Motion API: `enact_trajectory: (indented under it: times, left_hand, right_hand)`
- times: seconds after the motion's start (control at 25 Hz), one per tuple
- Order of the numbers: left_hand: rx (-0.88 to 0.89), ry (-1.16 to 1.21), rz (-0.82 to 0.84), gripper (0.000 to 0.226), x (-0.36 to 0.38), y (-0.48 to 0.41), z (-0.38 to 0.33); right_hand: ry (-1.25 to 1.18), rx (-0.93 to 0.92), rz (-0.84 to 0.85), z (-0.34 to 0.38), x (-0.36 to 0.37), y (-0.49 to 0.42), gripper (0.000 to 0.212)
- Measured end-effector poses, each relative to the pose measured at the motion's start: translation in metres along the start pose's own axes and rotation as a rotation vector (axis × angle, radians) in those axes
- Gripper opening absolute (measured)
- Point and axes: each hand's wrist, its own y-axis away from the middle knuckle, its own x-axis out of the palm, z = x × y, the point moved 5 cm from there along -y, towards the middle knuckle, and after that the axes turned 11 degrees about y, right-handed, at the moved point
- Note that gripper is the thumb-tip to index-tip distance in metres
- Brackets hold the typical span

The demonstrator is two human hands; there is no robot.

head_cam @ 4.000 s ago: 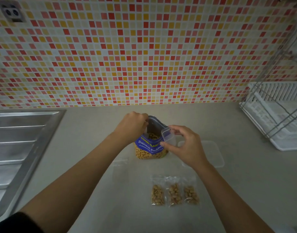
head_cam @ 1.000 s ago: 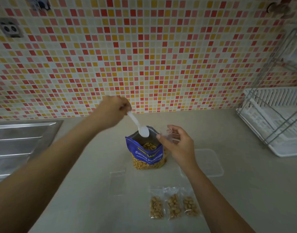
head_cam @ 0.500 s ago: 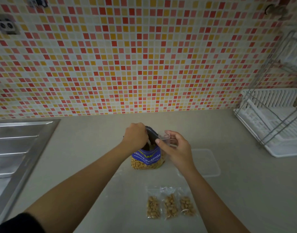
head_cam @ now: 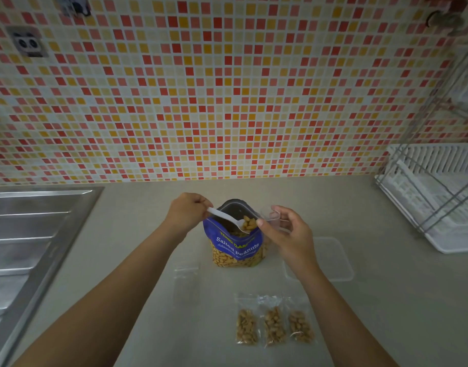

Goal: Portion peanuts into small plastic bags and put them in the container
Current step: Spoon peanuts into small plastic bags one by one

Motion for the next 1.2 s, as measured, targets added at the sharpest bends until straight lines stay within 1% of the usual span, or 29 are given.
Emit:
enact_trajectory:
  times: [0.08, 0.16, 0.36, 0.56, 0.68, 0.76, 0.88, 1.0, 1.08, 1.16, 1.2]
  left_hand:
    - [-0.029, 0.078, -0.020, 0.020, -0.009, -0.001, 0.008]
    - [-0.031, 0.099, -0.028, 0.022, -0.017, -0.001, 0.014]
    - [0.013, 0.089, -0.021, 0.022, -0.030, -0.004, 0.018]
    - [0.071, 0.117, -0.028, 0.021, -0.044, -0.004, -0.009]
    - [0.111, 0.120, 0.020, 0.020, -0.044, 0.000, -0.029]
    - [0.148, 0.071, 0.060, 0.019, -0.038, 0.004, -0.042]
    - [0.281, -0.142, 0.085, 0.018, -0.023, 0.015, -0.069]
    - [0.541, -0.423, 0.122, 0.021, -0.003, 0.034, -0.105]
    - [0.727, -0.567, 0.146, 0.023, 0.011, 0.048, -0.123]
    - [0.833, -0.626, 0.119, 0.023, 0.013, 0.057, -0.136]
    - [0.834, -0.613, 0.087, 0.023, 0.007, 0.058, -0.141]
  right_hand:
    - [0.018, -0.010, -0.004, 0.001, -0.002, 0.002, 0.049]
    - [0.054, -0.032, -0.007, 0.003, 0.000, 0.005, 0.053]
    - [0.223, -0.118, 0.000, 0.014, 0.010, 0.009, 0.051]
    - [0.356, -0.171, -0.014, 0.023, 0.017, 0.008, 0.054]
    - [0.380, -0.169, -0.020, 0.027, 0.019, 0.007, 0.054]
    - [0.383, -0.168, -0.024, 0.030, 0.021, 0.007, 0.053]
    - [0.373, -0.162, -0.024, 0.030, 0.022, 0.006, 0.051]
    - [0.343, -0.141, -0.040, 0.030, 0.020, 0.006, 0.048]
    - [0.327, -0.129, -0.047, 0.030, 0.019, 0.006, 0.047]
    - [0.315, -0.120, -0.047, 0.029, 0.019, 0.006, 0.047]
    - [0.303, -0.110, -0.045, 0.027, 0.019, 0.005, 0.048]
